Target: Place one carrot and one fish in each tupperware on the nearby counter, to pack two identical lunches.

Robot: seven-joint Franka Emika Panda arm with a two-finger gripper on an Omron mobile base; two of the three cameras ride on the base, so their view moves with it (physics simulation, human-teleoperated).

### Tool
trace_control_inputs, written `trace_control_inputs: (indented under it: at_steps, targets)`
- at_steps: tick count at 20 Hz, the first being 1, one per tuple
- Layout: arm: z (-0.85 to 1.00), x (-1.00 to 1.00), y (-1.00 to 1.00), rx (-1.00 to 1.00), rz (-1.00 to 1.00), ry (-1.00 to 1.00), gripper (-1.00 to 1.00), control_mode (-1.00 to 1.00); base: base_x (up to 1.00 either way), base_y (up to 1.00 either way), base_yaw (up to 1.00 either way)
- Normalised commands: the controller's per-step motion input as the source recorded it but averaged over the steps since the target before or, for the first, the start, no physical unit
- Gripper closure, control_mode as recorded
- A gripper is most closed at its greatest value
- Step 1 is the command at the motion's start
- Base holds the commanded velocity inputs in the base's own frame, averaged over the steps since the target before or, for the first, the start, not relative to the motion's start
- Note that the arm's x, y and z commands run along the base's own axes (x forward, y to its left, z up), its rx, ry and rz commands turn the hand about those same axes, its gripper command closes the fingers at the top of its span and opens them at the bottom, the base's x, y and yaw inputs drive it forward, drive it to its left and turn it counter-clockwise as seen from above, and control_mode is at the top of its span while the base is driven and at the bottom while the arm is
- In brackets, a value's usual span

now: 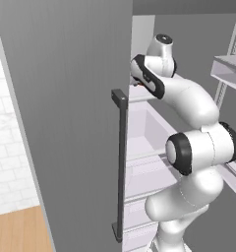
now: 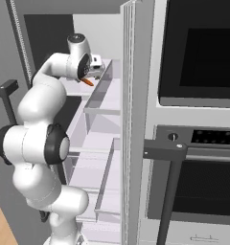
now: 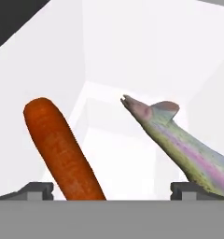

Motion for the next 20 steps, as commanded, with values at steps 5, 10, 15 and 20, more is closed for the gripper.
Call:
trace_control_inputs:
  at_steps: [5,10,15,20]
  targets:
    - [-0.73,-0.24,0.15,-0.03,0.02,0.12,-1.00,-1.00,0.00,0.00,0.00]
    - [-0.63,-0.20,0.11,-0.02,0.01,0.06,-1.00,-1.00,0.00,0.00,0.00]
    - [-0.71,0.00,0.00,0.00,0.03,0.14,1.00,-1.00,0.00,0.00,0.00]
    - [-0.59,-0.02,0.00,0.00,0.05,0.08,1.00,-1.00,0.00,0.00,0.00]
